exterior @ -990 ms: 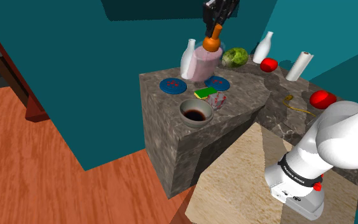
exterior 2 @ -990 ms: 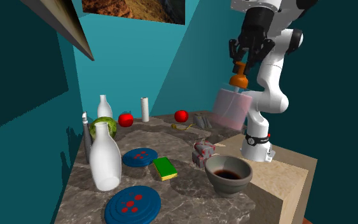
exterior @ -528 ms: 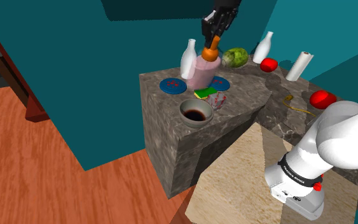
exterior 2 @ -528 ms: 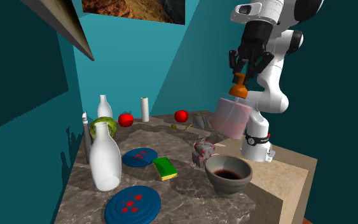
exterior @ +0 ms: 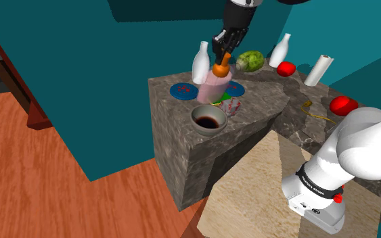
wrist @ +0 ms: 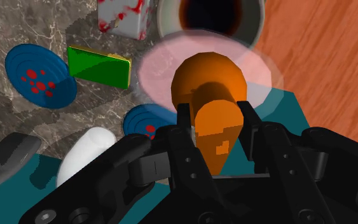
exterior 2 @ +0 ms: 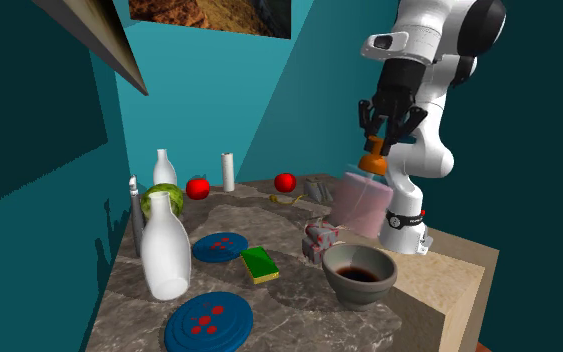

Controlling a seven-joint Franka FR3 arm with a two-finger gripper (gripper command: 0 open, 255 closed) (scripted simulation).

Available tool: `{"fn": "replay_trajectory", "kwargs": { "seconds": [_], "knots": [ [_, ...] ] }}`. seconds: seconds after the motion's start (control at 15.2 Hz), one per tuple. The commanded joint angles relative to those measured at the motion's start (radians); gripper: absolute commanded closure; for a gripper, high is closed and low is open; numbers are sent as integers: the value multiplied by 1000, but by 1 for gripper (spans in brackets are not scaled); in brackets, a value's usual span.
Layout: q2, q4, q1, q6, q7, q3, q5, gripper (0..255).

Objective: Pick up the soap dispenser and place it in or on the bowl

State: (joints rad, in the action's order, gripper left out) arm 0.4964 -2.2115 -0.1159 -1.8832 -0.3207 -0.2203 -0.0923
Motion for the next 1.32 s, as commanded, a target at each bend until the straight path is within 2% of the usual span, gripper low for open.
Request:
{"fn": "replay_trajectory", "kwargs": {
  "seconds": [0.0,0.79,1.25],
  "knots": [
    [1,-29,-1,-28,-4,-1,-1,255],
    [-10,-183,-2,-192,-33,-11,-7,255],
    [-10,-183,-2,-192,-33,-11,-7,255]
  ]
}}
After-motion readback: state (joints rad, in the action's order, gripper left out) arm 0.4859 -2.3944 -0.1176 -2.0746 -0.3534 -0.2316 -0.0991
